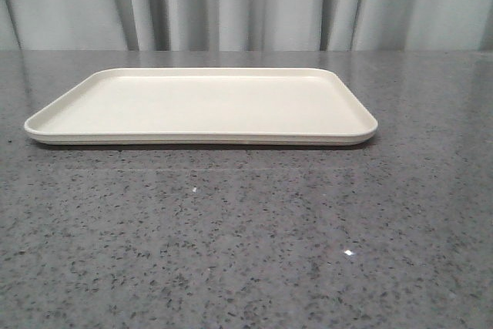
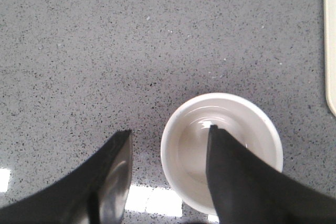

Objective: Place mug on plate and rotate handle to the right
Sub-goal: 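Close the left gripper on the white mug's rim and lift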

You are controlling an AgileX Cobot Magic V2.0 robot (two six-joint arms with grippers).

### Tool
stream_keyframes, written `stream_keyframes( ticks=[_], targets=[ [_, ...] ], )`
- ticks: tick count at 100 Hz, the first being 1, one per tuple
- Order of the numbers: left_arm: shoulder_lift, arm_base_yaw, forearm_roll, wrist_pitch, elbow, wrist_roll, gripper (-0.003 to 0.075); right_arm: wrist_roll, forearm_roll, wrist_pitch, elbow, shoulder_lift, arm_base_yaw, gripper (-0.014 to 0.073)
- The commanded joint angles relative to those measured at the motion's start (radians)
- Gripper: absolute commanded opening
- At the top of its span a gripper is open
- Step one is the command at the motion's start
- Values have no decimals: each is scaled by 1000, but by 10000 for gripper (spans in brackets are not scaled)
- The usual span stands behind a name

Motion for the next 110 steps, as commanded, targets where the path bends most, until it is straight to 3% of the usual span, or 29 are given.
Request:
stream_keyframes(
  ticks=[1,58,110],
  targets=[
    [-6,-3,1,-5,-10,11,333,-7,1,-16,-29,8,3,487],
    [-4,-3,7,-109,142,13,333,-7,1,2,-29,8,3,487],
    [111,-3,29,-160,157,13,333,-7,1,6,-29,15,3,487]
  ],
)
